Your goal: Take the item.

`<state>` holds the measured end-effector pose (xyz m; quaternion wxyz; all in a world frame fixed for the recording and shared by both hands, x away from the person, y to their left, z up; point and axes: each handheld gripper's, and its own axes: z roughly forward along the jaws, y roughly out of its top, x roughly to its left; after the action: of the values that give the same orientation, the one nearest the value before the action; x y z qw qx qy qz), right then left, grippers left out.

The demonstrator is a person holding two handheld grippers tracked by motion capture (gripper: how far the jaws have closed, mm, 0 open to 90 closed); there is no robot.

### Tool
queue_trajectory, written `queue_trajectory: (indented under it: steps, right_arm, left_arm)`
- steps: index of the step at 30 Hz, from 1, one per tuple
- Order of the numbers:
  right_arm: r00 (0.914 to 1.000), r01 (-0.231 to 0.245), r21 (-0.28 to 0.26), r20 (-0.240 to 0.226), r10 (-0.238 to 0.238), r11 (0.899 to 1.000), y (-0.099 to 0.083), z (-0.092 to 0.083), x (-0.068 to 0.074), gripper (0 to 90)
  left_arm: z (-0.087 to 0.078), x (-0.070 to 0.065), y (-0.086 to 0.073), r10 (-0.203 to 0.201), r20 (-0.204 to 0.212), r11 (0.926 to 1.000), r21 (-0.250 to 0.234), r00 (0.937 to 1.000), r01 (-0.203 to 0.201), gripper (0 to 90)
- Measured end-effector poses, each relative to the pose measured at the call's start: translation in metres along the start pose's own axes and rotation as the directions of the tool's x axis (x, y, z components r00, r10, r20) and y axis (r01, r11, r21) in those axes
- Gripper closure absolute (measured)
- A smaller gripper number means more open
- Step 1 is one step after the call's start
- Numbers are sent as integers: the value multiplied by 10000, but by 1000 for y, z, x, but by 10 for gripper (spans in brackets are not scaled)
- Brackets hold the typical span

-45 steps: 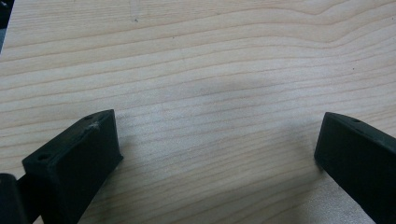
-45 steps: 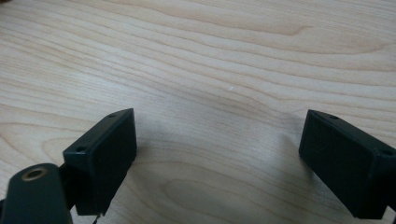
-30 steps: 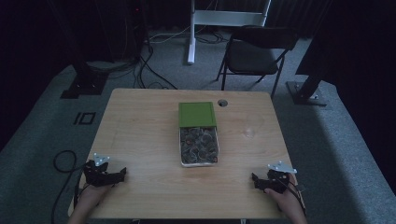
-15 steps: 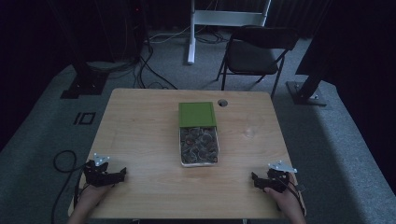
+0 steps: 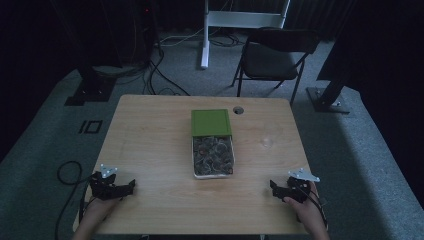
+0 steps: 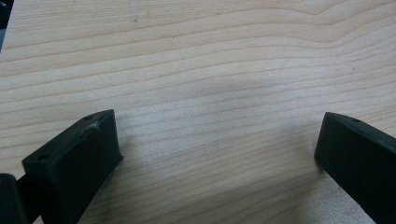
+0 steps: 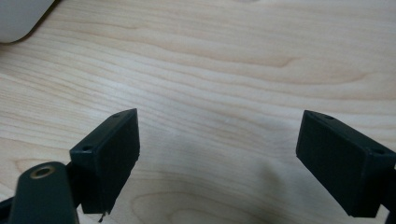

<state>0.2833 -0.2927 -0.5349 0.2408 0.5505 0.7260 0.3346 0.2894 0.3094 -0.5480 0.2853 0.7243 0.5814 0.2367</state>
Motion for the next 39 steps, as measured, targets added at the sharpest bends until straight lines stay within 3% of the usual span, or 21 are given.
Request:
queue_trajectory:
  steps: [3,16,39]
  right_arm:
    - [9997,-117,-116,-194,114,9999,5,-5,0,132]
    - [9999,23,-653,-119,-31,9979,22,-16,4,131]
    - [9944,733,-1361,-660,-828,9880,58,-27,27,132]
  left_arm:
    - [0,0,0,1,0,10000,1,10000,-1,4]
    - [0,0,0,3,0,10000,2,10000,-3,4]
    - [0,0,0,4,1,10000,2,10000,-4,4]
